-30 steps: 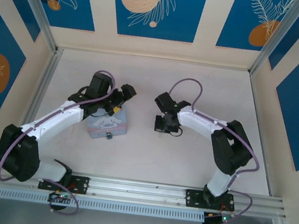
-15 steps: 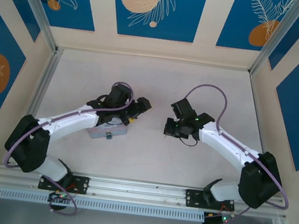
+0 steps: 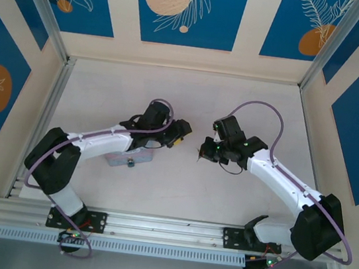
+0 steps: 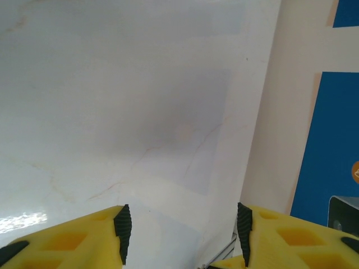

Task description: Unlock a padlock with a key

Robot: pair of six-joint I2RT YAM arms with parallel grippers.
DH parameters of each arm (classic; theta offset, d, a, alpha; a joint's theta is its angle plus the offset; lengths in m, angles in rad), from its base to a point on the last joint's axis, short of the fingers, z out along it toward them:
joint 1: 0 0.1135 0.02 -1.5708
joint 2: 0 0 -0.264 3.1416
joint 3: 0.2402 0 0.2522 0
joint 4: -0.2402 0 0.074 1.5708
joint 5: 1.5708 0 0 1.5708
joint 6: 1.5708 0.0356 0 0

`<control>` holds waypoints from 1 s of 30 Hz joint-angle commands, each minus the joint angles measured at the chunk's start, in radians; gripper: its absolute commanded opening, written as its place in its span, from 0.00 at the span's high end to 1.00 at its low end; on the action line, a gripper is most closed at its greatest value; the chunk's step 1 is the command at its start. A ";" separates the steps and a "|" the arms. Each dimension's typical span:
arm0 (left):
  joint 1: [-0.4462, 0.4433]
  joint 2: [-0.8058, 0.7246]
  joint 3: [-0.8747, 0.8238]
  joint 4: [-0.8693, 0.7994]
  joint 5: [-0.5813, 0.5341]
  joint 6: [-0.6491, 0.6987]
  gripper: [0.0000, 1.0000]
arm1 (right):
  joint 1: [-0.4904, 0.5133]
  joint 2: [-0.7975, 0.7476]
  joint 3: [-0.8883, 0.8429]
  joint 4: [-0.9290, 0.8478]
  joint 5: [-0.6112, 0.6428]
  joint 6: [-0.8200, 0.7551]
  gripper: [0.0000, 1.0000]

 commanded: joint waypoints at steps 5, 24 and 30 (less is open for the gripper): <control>-0.047 0.051 0.013 0.114 0.042 -0.033 0.53 | -0.038 0.018 0.022 0.045 -0.086 0.033 1.00; -0.089 0.115 0.045 0.150 0.038 -0.052 0.67 | -0.077 0.029 -0.008 0.075 -0.123 0.039 1.00; -0.089 0.121 0.058 0.148 0.029 -0.050 0.80 | -0.079 0.032 -0.014 0.079 -0.130 0.037 1.00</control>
